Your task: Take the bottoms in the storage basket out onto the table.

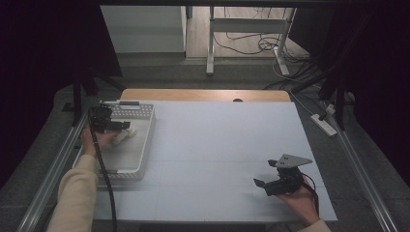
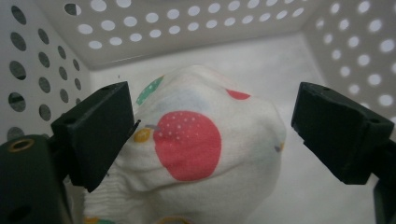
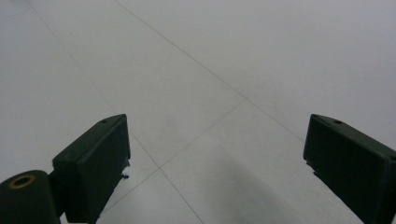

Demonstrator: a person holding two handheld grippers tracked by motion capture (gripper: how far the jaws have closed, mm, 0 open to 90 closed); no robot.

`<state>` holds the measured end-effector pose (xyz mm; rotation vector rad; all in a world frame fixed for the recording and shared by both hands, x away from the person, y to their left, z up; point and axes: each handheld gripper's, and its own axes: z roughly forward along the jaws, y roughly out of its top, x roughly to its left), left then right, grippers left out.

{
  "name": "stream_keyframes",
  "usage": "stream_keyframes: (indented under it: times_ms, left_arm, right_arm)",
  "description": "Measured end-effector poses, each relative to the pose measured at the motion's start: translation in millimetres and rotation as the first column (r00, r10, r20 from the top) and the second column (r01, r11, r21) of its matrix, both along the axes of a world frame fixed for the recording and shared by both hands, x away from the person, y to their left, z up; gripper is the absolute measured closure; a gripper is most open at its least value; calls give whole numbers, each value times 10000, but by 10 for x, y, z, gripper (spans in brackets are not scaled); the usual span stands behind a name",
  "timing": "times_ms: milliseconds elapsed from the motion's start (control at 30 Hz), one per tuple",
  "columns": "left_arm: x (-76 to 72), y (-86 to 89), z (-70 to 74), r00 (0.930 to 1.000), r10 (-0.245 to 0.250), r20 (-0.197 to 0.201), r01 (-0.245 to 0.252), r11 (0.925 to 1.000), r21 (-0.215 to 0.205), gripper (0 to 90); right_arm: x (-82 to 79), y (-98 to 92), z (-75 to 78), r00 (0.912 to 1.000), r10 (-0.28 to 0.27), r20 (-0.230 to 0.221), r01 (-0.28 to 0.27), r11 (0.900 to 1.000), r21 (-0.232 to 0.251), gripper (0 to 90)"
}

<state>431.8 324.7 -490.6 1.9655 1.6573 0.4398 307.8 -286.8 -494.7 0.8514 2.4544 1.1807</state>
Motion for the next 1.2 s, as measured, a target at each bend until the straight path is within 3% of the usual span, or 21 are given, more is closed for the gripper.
stream_keyframes:
  times_ms: [500, 667, 1200]
  left_arm:
    - [39, -62, -53, 9994, -32, -345, 53, 9981, 610, 120]
    - [69, -89, -76, 9980, -59, -627, 123, 9946, 1030, 116]
    - [132, -167, -146, 9896, -301, -1410, 549, 9830, 1749, 106]
  right_arm:
    - [0, 2, -5, 10000, -36, -47, 36, 10000, -62, 73]
    - [0, 1, -5, 10000, -57, -32, 56, 10000, -78, 73]
    - [-2, 1, -7, 10000, -77, -52, 77, 9999, -104, 73]
